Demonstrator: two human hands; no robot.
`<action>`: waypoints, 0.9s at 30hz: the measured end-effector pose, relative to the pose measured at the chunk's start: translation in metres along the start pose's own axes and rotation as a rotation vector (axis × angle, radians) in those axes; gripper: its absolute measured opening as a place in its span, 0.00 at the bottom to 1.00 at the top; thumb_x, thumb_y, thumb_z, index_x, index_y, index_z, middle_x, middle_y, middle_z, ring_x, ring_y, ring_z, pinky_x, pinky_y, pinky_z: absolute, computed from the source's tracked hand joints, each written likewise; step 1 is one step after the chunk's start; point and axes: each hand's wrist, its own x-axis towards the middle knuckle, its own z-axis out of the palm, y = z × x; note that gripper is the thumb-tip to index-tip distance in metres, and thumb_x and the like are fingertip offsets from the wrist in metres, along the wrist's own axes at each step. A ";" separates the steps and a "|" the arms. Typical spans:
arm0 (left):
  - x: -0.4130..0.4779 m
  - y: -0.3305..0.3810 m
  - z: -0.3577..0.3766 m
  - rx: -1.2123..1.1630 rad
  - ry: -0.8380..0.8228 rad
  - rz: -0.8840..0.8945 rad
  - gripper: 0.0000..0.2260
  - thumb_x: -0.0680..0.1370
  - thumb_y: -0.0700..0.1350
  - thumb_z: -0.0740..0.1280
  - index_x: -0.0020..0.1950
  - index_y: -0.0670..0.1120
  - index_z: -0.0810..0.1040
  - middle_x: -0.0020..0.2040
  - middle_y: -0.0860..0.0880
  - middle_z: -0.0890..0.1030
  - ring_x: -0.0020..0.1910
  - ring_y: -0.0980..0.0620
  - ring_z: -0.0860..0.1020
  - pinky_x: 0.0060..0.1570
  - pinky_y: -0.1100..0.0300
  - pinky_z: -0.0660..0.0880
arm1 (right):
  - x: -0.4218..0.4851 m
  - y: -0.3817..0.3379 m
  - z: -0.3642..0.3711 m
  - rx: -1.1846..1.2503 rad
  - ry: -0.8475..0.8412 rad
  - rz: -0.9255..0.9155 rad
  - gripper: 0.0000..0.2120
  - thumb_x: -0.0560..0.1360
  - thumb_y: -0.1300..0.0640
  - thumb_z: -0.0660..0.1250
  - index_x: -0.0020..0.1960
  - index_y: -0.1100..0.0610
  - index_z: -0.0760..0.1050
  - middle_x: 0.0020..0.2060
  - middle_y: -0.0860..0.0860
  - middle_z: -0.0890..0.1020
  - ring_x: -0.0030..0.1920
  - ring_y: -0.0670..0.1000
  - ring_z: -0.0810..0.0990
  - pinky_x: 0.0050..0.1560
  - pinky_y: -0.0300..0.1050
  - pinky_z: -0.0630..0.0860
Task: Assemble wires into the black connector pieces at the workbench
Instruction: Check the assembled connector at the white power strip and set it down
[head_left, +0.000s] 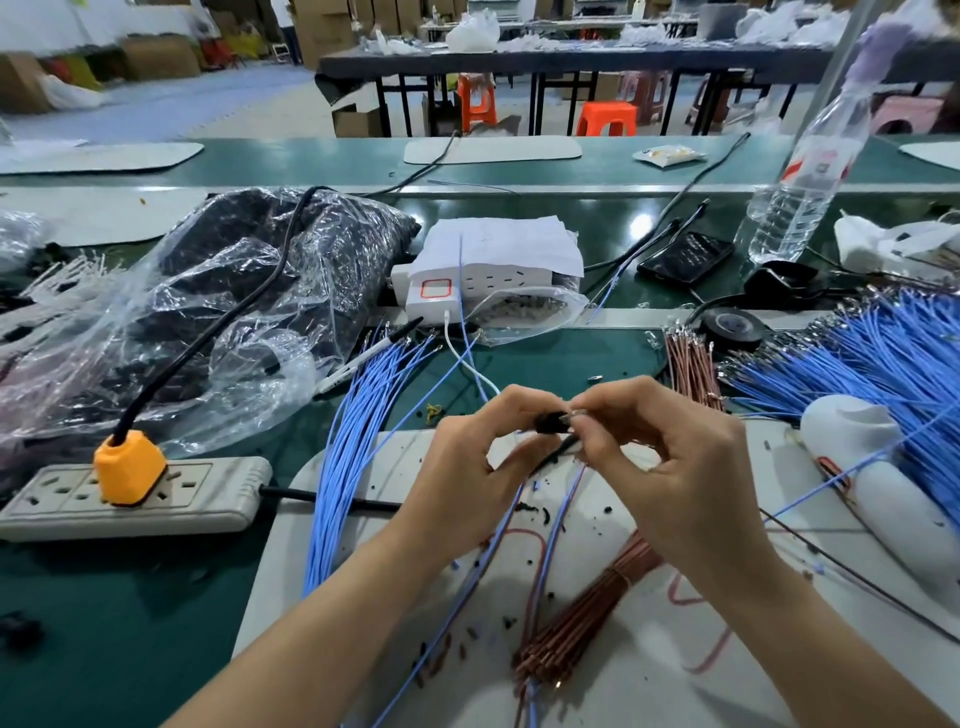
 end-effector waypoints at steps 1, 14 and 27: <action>0.000 -0.001 0.000 0.036 -0.005 0.014 0.08 0.76 0.36 0.68 0.53 0.45 0.78 0.45 0.57 0.82 0.48 0.61 0.81 0.50 0.70 0.73 | 0.000 0.000 0.001 -0.107 -0.008 -0.062 0.03 0.71 0.64 0.69 0.45 0.59 0.80 0.36 0.49 0.82 0.36 0.44 0.80 0.40 0.37 0.77; 0.000 -0.001 -0.001 -0.156 -0.099 -0.186 0.07 0.73 0.44 0.68 0.48 0.55 0.79 0.38 0.58 0.84 0.30 0.56 0.75 0.36 0.66 0.74 | 0.010 0.010 -0.013 0.434 -0.291 0.485 0.07 0.73 0.72 0.67 0.42 0.62 0.76 0.30 0.54 0.83 0.30 0.48 0.80 0.34 0.37 0.77; -0.002 -0.005 0.000 -0.133 -0.179 -0.178 0.06 0.75 0.39 0.70 0.47 0.49 0.80 0.36 0.58 0.81 0.29 0.59 0.77 0.39 0.70 0.73 | 0.011 0.015 -0.019 0.554 -0.382 0.690 0.07 0.66 0.64 0.68 0.41 0.67 0.74 0.31 0.60 0.83 0.31 0.52 0.83 0.33 0.40 0.80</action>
